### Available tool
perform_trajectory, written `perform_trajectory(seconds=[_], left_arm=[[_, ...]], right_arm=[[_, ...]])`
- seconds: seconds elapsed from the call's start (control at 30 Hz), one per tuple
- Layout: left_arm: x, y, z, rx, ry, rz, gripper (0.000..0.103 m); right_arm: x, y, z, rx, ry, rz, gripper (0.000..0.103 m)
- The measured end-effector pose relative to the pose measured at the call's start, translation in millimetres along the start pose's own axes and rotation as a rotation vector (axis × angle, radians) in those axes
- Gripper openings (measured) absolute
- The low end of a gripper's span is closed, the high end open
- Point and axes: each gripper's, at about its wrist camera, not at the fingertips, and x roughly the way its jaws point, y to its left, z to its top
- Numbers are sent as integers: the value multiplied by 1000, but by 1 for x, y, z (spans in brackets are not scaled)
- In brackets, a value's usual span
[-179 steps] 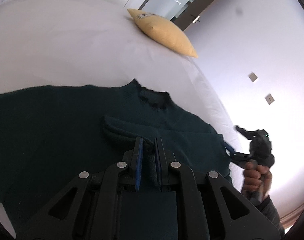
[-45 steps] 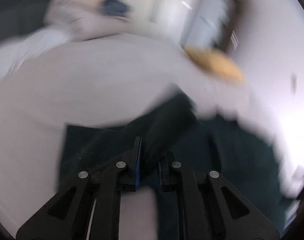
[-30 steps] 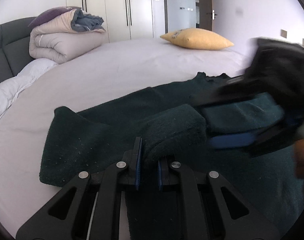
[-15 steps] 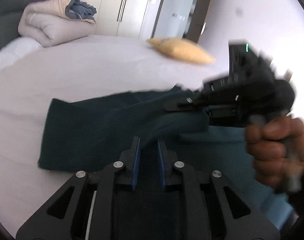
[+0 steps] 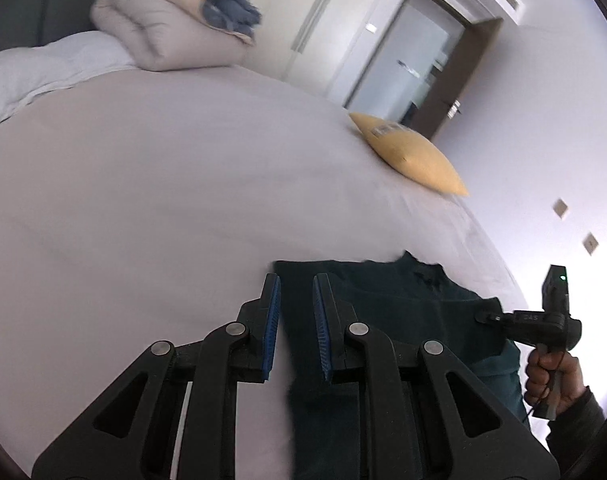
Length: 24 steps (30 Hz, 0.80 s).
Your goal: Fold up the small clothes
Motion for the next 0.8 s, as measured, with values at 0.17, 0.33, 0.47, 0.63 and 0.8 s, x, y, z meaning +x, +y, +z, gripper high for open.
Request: perform_trajectory(seconds=[0.17,0.33,0.47,0.63,0.8], left_arm=[[47,-44,2,127,88,7,16],[89,-60,-18,180,180,39,16],[126,-57,-42,209,288,92,16],[122,-53,-46,218,260,80,16],[123,-53,-45,226,259,83,16]], right_arm=[[1,-16,-7,11,3,-19,9],[6,-32,-4,28,8,-24,9],[16,-41,-2,49,26,-36,11],[12,-54,-13,134,18,34,20],[3,-44,-25,72,3,-3,14]])
